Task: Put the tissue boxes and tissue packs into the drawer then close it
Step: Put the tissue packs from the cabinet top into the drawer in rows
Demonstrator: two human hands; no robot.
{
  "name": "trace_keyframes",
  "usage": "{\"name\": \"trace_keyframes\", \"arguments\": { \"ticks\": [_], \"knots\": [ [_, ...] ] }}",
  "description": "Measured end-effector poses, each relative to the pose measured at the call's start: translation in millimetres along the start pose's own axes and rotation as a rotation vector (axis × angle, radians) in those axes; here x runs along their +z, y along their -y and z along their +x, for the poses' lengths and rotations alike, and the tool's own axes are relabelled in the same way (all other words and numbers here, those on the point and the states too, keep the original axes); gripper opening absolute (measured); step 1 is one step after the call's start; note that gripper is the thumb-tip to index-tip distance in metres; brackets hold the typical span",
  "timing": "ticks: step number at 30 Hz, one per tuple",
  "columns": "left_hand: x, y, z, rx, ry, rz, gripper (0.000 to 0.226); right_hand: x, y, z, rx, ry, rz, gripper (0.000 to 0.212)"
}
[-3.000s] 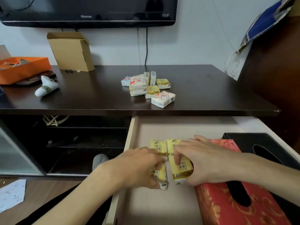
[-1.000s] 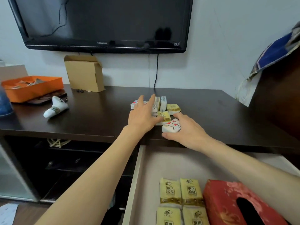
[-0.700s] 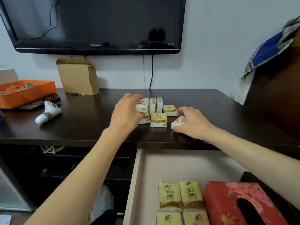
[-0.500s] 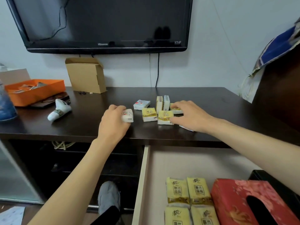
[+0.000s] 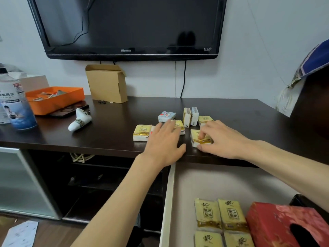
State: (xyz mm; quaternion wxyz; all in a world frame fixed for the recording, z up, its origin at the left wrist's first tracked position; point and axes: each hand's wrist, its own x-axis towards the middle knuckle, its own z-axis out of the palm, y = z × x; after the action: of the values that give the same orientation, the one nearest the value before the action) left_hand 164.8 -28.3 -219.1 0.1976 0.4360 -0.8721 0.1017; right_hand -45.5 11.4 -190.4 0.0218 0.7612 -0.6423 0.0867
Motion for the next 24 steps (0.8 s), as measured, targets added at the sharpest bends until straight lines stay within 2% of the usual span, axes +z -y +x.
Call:
{"name": "trace_keyframes", "arguments": {
  "ticks": [2, 4, 9, 12, 16, 20, 24],
  "knots": [
    [5.3, -8.9, 3.9, 0.001, 0.096, 0.007, 0.056, -1.4, -3.3, -7.2, -0.009, 0.013, 0.009, 0.023],
    [4.8, -14.3, 7.0, -0.013, 0.126, -0.008, 0.051, -4.7, -6.4, -10.9, 0.006, 0.026, 0.022, 0.024],
    [-5.3, -25.3, 8.3, 0.012, 0.046, -0.014, 0.039, -8.6, -17.8, -17.0, 0.068, 0.038, 0.072, 0.033],
    [-9.9, -27.8, 6.2, 0.035, -0.013, -0.103, 0.032, -7.5, -26.8, -23.6, 0.094, 0.012, 0.172, 0.044],
    [-13.0, -29.7, 6.8, 0.041, 0.017, -0.247, 0.023, -3.5, -37.1, -34.0, 0.135, -0.039, 0.33, 0.062],
    [-10.4, -30.1, 7.6, 0.053, 0.006, -0.205, 0.026, -0.3, -39.1, -41.4, 0.115, -0.106, 0.408, 0.076],
    [-15.1, -25.1, 15.4, 0.044, 0.041, -0.203, 0.02, -5.6, -30.0, -54.1, 0.053, -0.214, 0.428, 0.071]
  ]
}}
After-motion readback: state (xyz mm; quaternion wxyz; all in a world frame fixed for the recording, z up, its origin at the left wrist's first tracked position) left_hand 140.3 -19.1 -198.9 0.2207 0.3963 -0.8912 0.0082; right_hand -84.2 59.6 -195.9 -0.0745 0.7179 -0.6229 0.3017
